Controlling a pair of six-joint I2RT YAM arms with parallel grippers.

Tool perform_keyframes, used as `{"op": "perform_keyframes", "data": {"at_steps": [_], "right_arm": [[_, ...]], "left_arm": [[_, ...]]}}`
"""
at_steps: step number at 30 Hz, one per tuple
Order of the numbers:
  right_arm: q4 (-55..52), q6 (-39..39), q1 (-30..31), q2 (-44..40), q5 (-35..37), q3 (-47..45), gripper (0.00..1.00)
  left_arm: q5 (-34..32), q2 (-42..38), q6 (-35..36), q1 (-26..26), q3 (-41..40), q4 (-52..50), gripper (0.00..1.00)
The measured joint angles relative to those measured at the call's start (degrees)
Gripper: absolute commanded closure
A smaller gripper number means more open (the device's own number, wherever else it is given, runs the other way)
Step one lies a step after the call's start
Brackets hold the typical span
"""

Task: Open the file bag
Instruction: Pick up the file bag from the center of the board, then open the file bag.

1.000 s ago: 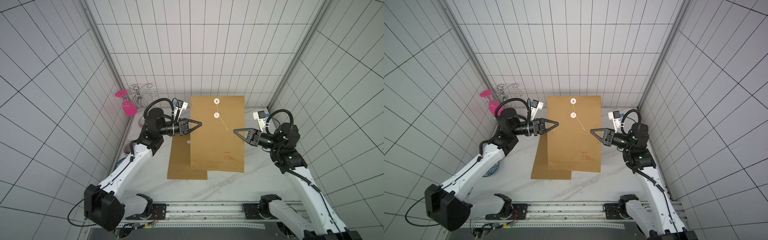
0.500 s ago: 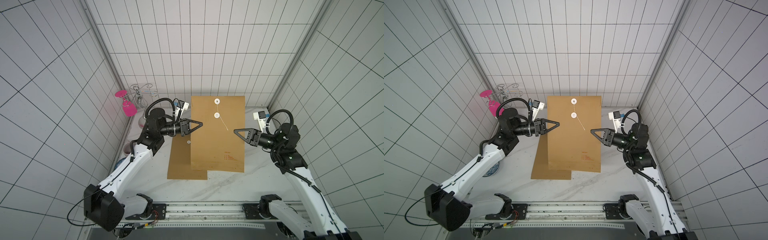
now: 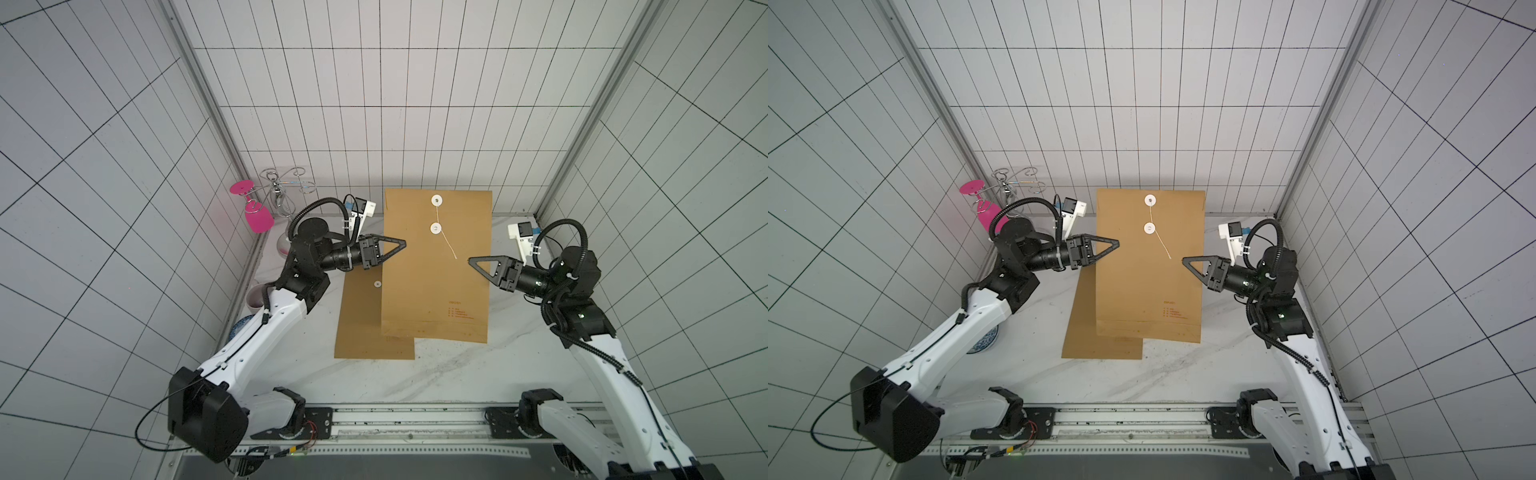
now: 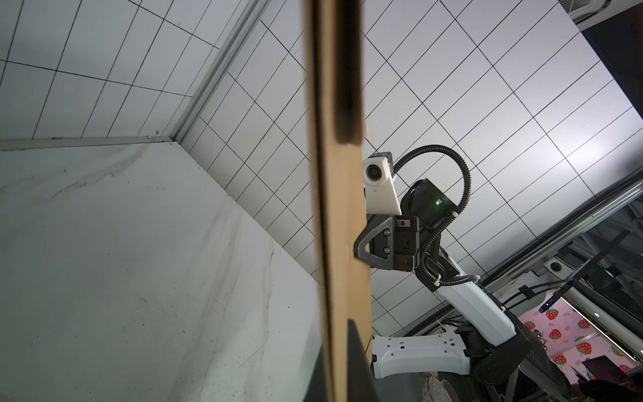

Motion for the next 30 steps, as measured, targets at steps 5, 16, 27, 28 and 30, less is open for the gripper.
{"op": "perform_keyframes", "data": {"at_steps": [5,16,27,28,30], "right_arm": [[-6.9,-3.7,0.0,-0.3,3.4,1.3,0.42],[-32.7,-21.5,5.8,-3.7,34.5,10.5,0.35],[-24.4,-27.2,20.3,-11.1,35.9,5.0,0.36],[-23.5,-27.1,20.3,-11.4,35.6,4.6,0.36],[-22.1,-27.0,20.3,-11.7,35.3,4.4,0.37]], "left_arm": [[-2.4,-0.6,5.4,-0.5,0.3,-5.3,1.00],[-35.6,-6.4,38.7,-22.2,6.9,-30.5,1.00],[-47.2,-7.6,52.7,-33.4,13.3,-36.3,1.00],[-47.1,-7.8,52.9,-33.4,14.2,-36.5,1.00],[-46.9,-8.5,53.0,-33.4,15.0,-36.5,1.00]]}}
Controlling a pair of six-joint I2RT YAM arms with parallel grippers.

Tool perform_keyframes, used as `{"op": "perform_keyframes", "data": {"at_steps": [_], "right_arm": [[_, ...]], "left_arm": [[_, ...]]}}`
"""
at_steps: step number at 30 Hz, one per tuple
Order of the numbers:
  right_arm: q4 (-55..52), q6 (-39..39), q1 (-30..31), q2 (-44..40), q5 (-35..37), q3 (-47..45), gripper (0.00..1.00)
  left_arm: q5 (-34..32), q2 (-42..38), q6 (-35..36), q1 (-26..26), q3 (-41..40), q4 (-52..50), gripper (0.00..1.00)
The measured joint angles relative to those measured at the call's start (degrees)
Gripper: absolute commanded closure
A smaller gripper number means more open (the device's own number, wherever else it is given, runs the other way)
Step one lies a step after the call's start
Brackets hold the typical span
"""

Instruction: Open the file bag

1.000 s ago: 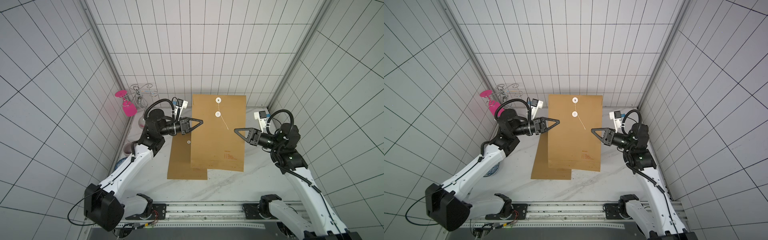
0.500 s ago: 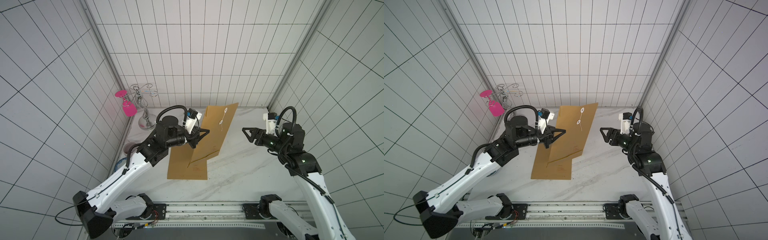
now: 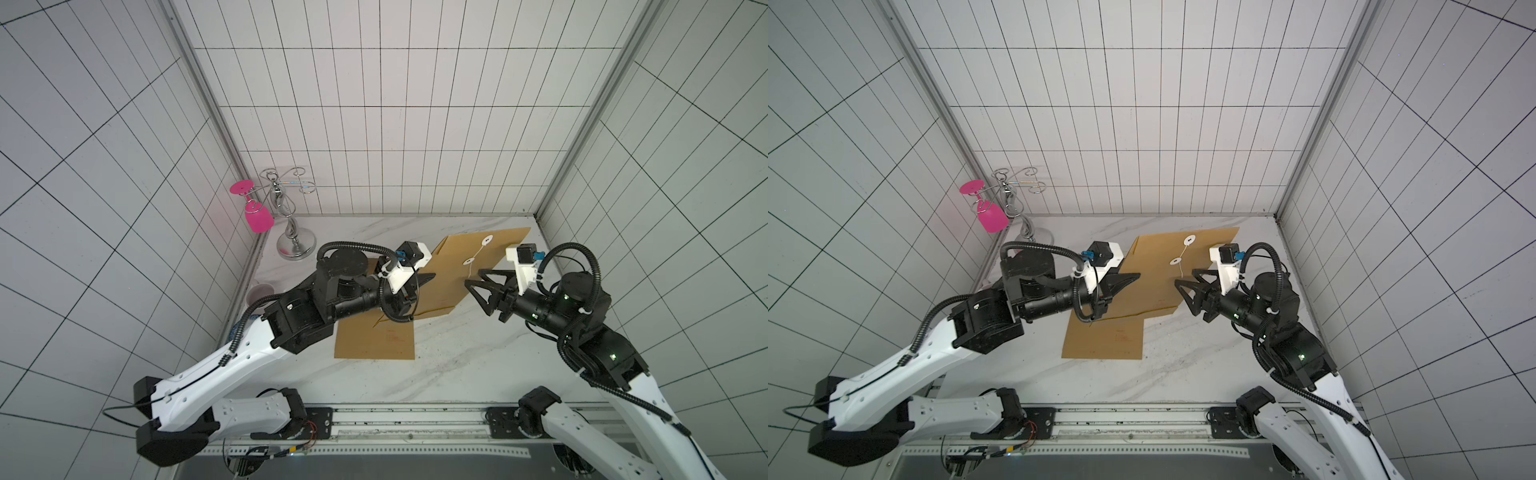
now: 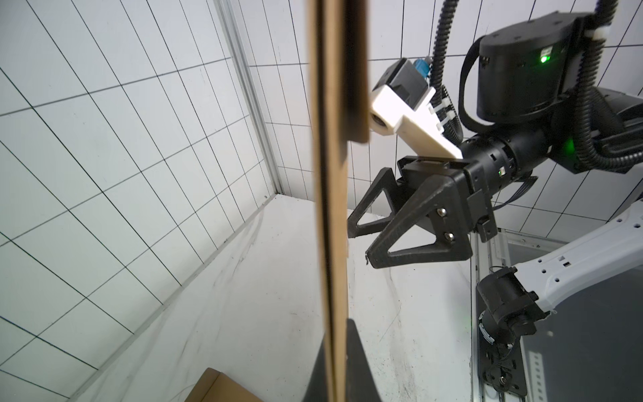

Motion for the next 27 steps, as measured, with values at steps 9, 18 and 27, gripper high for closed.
{"op": "perform_keyframes", "data": {"at_steps": [9,18,27], "right_arm": [[4.8,1.4,0.3,-0.7,-1.8,0.0,0.55],[7.2,2.6,0.7,0.4,-2.2,0.1,0.64],[8.5,3.5,1.5,2.4,-2.1,0.1,0.74]], "left_arm": [[2.2,0.0,-0.4,0.0,1.8,-0.4,1.00],[3.8,0.5,-1.6,0.0,2.8,-0.4,1.00],[4.1,0.9,-2.5,0.0,2.8,-0.4,1.00]]}}
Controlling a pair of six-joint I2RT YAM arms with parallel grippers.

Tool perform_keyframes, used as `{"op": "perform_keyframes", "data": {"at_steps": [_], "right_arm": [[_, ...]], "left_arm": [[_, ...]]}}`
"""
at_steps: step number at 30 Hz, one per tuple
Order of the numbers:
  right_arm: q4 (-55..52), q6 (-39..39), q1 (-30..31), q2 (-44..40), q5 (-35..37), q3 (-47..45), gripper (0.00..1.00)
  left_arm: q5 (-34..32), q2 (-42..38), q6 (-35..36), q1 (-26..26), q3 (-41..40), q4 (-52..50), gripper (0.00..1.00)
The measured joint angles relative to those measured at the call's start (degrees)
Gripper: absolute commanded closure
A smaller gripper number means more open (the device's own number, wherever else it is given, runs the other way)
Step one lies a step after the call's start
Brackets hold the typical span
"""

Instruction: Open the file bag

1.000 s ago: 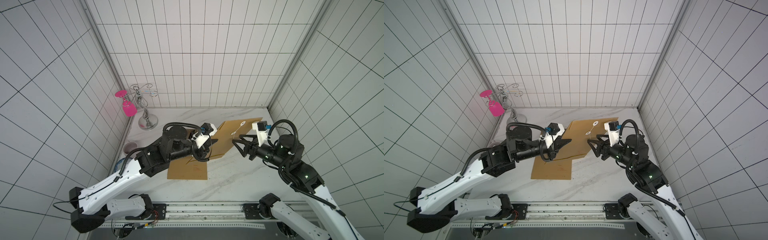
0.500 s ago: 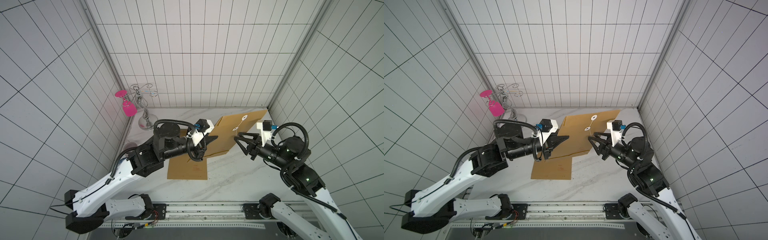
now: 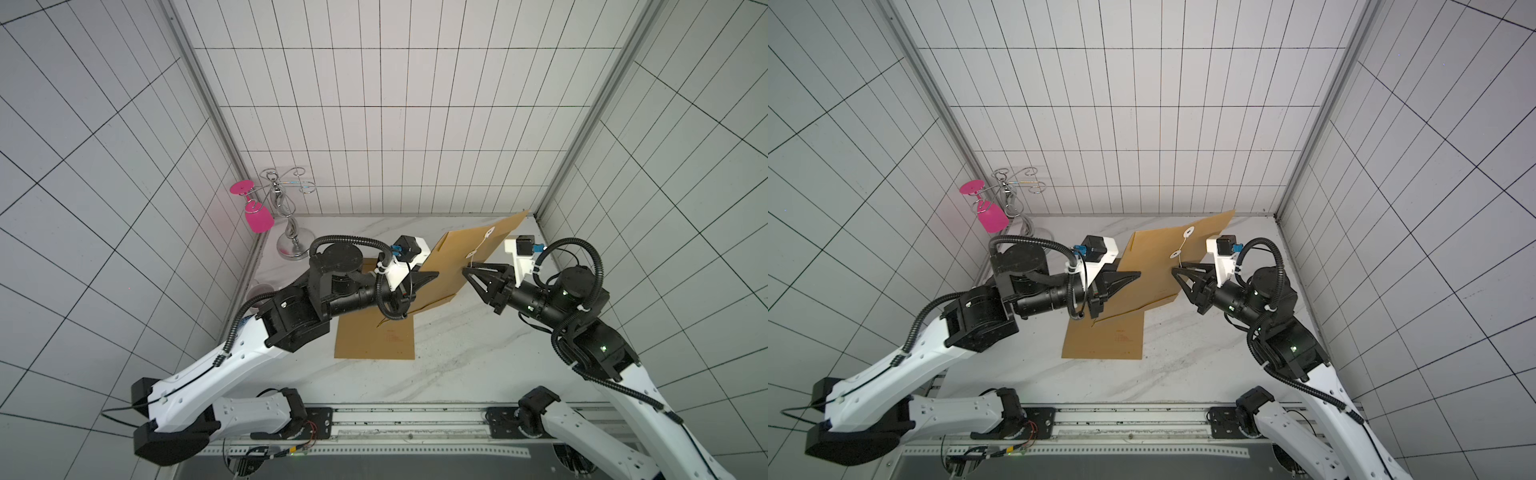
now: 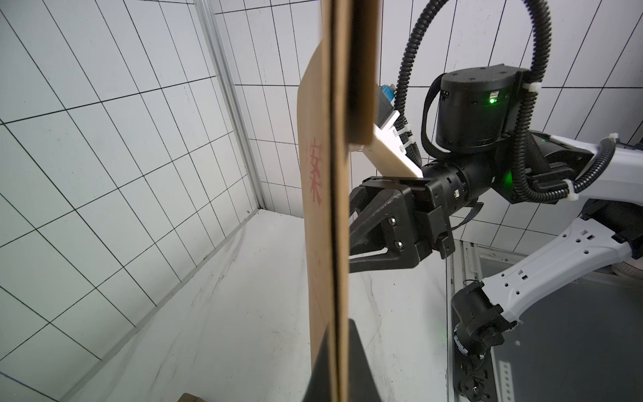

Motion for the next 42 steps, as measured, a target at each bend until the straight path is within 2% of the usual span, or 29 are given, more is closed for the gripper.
{"op": "perform_keyframes", "data": {"at_steps": [6,7,9,10,18,22,28,35,42], "right_arm": [[0.2,0.2,0.4,0.2,0.4,0.0,0.82],[0.2,0.2,0.5,0.2,0.6,0.0,0.85],[0.1,0.2,0.7,0.2,1.5,0.0,0.98],[0.0,0.3,0.7,0.2,1.9,0.0,1.00],[-3.6,0.6,0.9,0.8,8.7,0.6,1.00],[-7.5,0.6,1.0,0.6,13.6,1.8,1.00],[-13.4,-0.6,1.0,2.5,15.7,6.5,1.00],[-15.8,-2.4,1.5,8.2,14.0,14.3,1.00],[-16.8,-4.0,4.8,13.8,13.1,18.7,1.00]], "left_arm": [[-1.0,0.0,-0.6,0.0,-0.4,0.7,1.00],[-1.4,0.0,-0.7,0.0,-0.7,0.9,1.00],[-2.2,0.0,-1.0,0.0,-1.3,1.5,1.00],[-2.8,0.0,-1.1,0.0,-1.6,1.7,1.00],[-12.7,0.9,-4.2,0.0,-4.9,5.5,1.00],[-15.1,3.0,-6.5,0.0,-8.0,8.3,1.00],[-11.7,3.6,-9.0,0.7,-12.3,11.6,1.00],[-2.3,3.6,-13.9,8.2,-17.6,18.8,1.00],[3.6,3.5,-14.9,8.7,-21.5,22.3,1.00]]}}
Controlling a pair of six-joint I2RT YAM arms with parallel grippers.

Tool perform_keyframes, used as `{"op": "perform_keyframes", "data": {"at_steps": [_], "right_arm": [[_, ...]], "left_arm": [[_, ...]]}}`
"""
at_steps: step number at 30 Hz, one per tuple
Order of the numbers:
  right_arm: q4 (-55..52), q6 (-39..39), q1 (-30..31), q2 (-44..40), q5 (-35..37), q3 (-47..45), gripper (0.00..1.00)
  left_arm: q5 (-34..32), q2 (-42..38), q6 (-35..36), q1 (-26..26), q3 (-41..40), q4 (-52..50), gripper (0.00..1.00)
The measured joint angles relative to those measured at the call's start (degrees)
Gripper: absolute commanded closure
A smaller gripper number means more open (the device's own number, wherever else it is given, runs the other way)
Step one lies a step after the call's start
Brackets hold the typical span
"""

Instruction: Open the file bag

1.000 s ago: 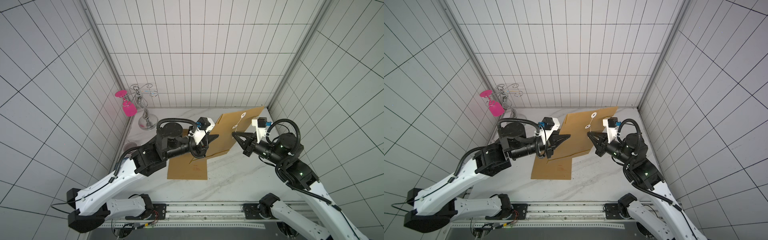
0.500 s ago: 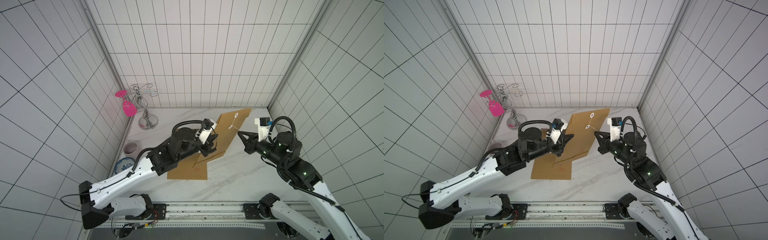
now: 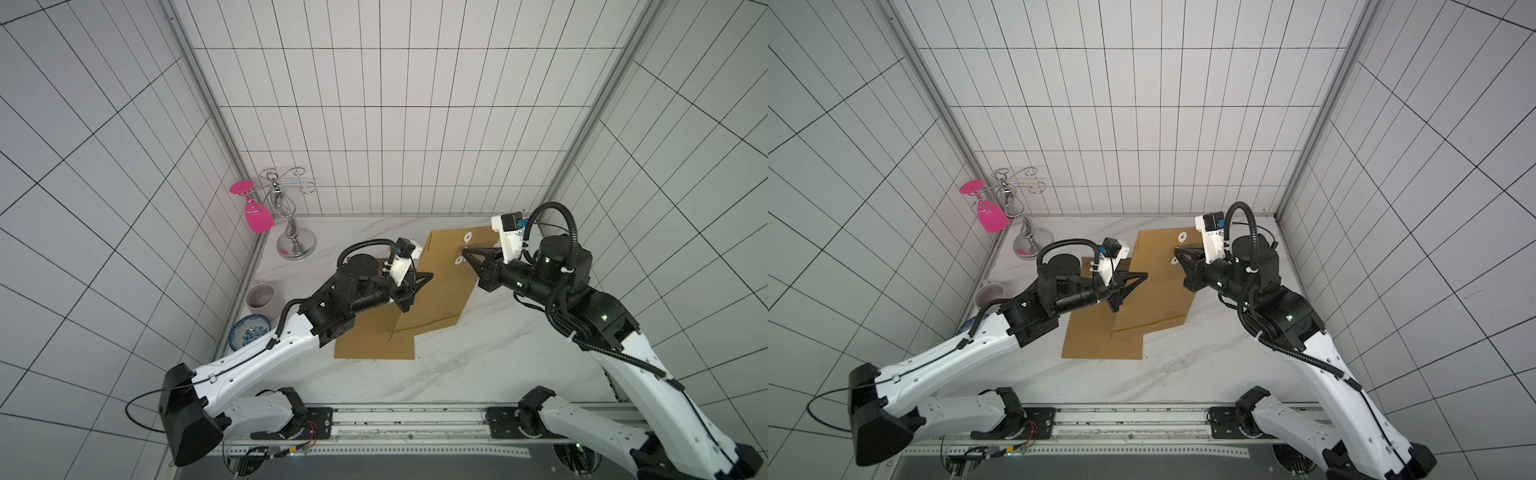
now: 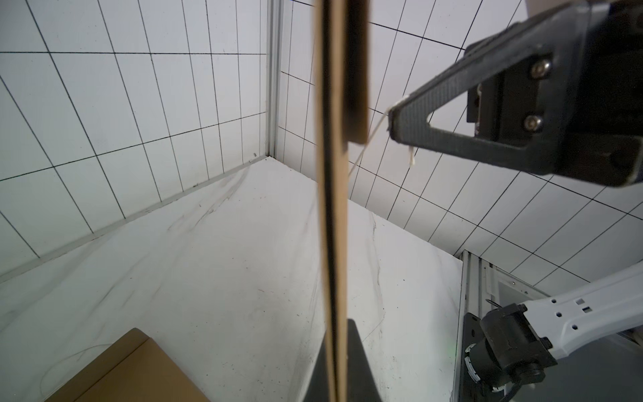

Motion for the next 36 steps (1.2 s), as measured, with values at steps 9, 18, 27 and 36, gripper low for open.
{"op": "perform_keyframes", "data": {"at_steps": [9,18,27,36], "right_arm": [[2.7,-0.1,7.8,1.0,1.6,-3.6,1.00],[5.9,6.8,7.9,-1.8,4.6,-19.7,1.00],[5.2,9.4,-4.4,-4.0,4.8,-20.9,1.00],[-0.4,6.2,-6.4,-3.6,6.9,-13.6,1.00]], "left_arm": [[2.1,-0.3,-4.2,4.8,-3.5,6.2,1.00],[4.3,-1.1,-7.0,5.6,-4.9,9.0,1.00],[8.9,-2.7,-11.2,9.5,-7.0,11.5,1.00],[11.7,-3.0,-11.7,9.5,-7.7,11.6,1.00]]}}
